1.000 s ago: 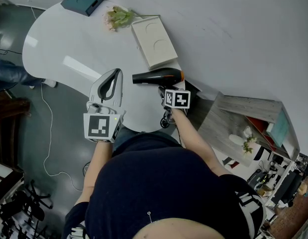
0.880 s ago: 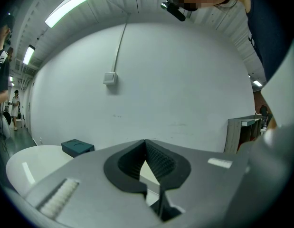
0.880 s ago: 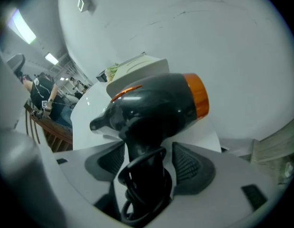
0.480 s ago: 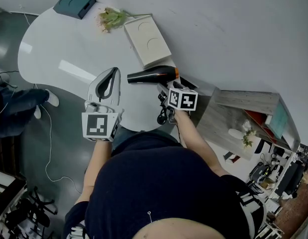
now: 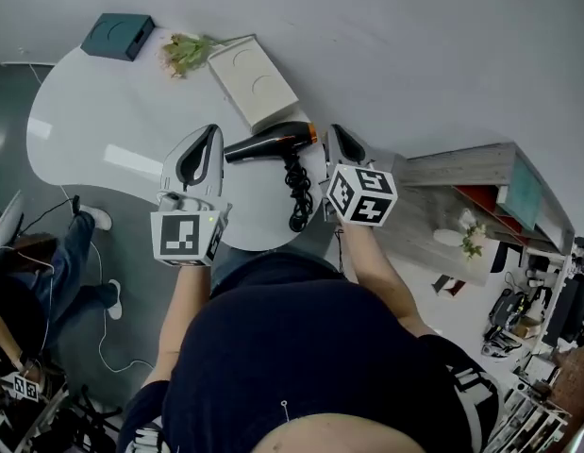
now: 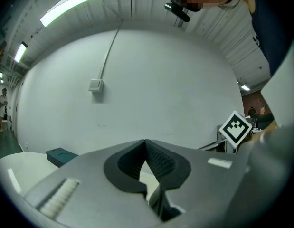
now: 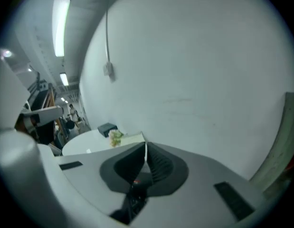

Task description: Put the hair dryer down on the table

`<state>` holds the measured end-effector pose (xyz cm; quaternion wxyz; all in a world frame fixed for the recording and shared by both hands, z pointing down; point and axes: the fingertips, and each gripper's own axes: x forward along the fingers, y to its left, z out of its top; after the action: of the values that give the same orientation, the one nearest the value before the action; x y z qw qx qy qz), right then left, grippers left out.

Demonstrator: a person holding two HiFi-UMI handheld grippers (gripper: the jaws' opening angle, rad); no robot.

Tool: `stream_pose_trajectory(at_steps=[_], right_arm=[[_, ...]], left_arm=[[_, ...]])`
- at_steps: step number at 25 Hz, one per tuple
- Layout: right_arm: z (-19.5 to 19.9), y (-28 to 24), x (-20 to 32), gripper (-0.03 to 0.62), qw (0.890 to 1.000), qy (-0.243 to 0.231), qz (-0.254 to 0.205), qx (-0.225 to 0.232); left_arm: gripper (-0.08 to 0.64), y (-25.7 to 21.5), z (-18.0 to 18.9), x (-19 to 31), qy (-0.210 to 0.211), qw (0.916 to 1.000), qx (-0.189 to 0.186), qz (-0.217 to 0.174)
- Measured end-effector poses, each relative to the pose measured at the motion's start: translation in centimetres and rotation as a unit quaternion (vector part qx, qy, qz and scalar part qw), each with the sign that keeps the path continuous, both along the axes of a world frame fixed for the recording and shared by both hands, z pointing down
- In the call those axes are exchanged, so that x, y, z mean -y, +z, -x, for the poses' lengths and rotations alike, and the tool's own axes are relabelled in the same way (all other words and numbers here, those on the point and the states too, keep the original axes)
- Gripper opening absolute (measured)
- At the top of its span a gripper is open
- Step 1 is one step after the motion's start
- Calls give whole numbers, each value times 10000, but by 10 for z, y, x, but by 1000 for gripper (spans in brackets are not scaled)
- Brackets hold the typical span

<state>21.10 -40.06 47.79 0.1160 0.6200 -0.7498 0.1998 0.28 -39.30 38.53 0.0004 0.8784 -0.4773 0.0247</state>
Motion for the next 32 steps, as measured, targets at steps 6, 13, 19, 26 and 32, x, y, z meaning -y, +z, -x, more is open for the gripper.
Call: stream_pose_trajectory(at_steps=[6, 13, 19, 26, 32], right_arm=[[-7, -141, -18, 12, 9743, -50, -2165, -621], [-7, -248, -49, 12, 9409, -88, -3211, -1074], [-10, -272, -65, 12, 9379, -121, -3307, -1046], [-15, -270, -82, 12, 9381, -248, -3304, -1011], [-26, -261, -95, 12, 9394, -358, -3296, -873]], left_arm=[[11, -58, -8, -13, -161, 9991, -206, -319], [12, -149, -23, -29, -142, 9940, -134, -1080], [12, -182, -30, -41, -268, 9903, -155, -1356], [12, -175, -40, -60, -381, 9917, -95, -1223], [12, -174, -50, -80, -371, 9894, -101, -1402]])
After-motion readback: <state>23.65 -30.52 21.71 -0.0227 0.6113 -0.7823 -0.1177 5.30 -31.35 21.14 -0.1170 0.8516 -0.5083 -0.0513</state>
